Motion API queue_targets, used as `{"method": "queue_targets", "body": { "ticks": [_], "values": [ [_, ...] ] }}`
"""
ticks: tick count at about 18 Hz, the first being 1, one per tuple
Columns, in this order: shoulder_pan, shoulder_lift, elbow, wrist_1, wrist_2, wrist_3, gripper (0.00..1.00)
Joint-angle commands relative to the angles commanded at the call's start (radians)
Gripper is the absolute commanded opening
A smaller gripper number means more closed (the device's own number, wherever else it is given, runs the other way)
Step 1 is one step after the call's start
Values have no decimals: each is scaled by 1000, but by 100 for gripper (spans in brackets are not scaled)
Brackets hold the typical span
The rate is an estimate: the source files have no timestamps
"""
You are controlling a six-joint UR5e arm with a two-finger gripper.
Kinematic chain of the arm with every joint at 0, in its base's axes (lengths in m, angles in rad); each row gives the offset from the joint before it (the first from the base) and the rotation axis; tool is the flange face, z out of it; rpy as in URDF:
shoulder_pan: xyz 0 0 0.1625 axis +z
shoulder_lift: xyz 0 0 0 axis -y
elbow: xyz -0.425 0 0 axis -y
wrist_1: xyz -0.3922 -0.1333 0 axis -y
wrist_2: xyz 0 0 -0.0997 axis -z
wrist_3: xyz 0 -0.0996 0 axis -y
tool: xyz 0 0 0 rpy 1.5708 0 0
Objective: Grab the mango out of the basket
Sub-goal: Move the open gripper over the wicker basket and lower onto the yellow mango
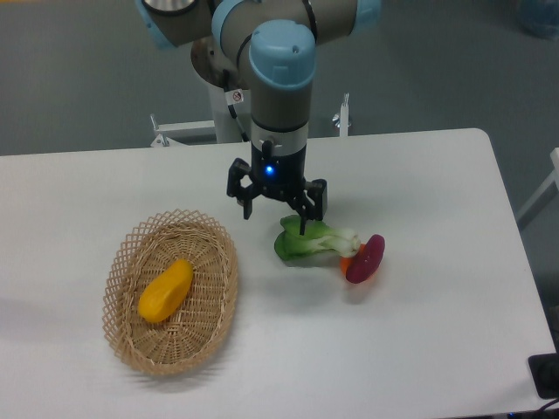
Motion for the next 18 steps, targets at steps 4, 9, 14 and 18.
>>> {"method": "queue_targets", "body": {
  "ticks": [4,9,14,18],
  "values": [
    [-54,-69,12,24,-3,-92,100],
    [-133,-121,6,136,-3,-130,100],
    [-207,-183,11,193,3,-188,100],
    [-264,-224,12,222,8,-215,100]
  ]
}}
